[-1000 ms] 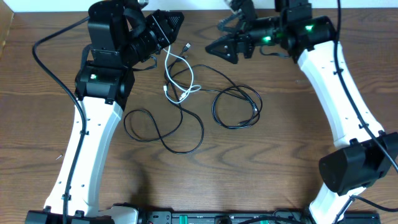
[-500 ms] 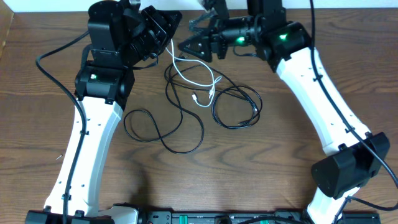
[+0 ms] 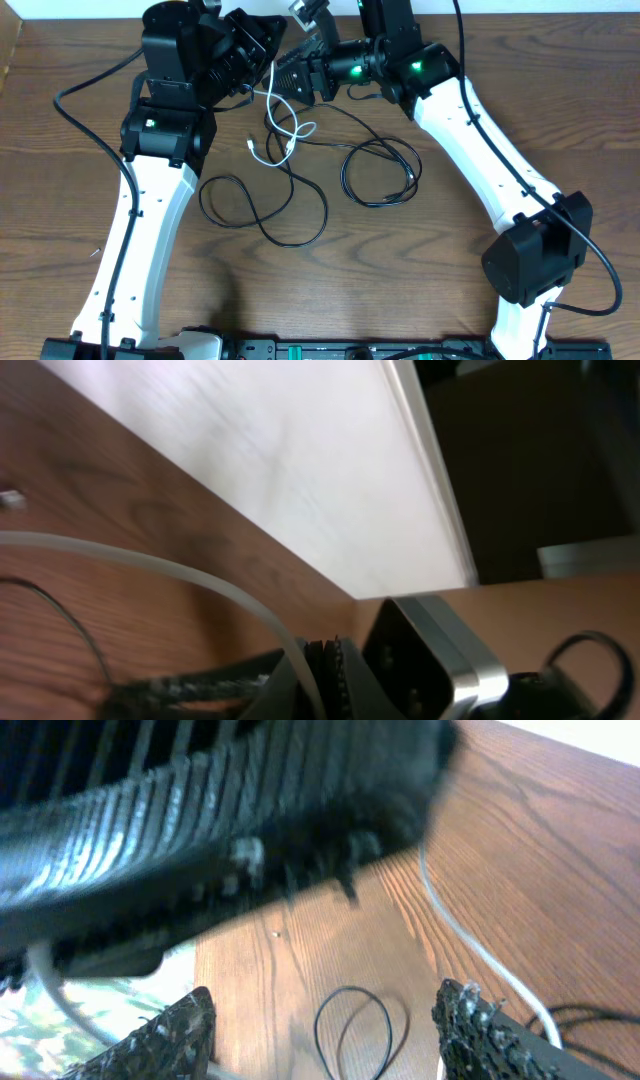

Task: Untangle cables

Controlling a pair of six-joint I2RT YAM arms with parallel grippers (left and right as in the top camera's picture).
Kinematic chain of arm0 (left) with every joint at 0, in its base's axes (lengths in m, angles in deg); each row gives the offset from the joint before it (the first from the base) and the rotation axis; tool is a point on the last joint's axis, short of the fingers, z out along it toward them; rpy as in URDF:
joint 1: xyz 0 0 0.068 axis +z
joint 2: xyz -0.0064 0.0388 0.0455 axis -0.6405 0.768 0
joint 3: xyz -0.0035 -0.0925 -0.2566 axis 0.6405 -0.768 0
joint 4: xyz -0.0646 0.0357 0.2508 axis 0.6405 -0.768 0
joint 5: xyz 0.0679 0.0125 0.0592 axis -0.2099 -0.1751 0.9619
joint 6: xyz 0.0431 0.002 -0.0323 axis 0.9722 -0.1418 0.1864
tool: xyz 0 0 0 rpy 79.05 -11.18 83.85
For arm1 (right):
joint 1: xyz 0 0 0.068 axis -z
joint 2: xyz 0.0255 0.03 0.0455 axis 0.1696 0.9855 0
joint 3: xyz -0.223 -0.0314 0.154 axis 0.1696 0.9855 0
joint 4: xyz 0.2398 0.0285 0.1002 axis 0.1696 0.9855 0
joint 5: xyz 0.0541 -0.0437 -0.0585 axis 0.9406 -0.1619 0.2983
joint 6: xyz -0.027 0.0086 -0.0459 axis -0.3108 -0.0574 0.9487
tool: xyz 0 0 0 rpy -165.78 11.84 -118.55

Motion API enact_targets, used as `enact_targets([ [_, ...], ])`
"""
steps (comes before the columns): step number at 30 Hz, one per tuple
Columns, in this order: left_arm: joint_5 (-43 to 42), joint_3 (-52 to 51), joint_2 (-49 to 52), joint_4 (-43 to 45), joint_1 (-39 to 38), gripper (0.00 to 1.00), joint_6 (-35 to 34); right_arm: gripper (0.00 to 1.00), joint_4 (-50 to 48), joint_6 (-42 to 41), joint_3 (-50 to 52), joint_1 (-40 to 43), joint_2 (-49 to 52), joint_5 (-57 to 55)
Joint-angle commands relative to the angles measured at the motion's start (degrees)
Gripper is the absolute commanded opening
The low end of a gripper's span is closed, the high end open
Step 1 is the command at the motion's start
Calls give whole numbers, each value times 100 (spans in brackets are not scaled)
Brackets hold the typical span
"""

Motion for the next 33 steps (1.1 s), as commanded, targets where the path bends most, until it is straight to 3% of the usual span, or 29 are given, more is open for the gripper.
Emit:
enact_targets([
  [1,654,79,-9,-195,-7,8,968,69,273,66,28,177,-24,-400],
  [5,1169,79,-9,-461,-7,7,1423,75,455,400,28,343,-24,-50],
  [9,1574,79,-9,-468,-7,7,1416,78,234,601,28,317,-24,498],
  [16,1912,79,-9,-461,-7,8,1123,76,-72,393,28,4,-24,492],
  [33,1827,79,-11,-470,-9,7,-1023,57,-879,-313,28,-568,214,-710],
])
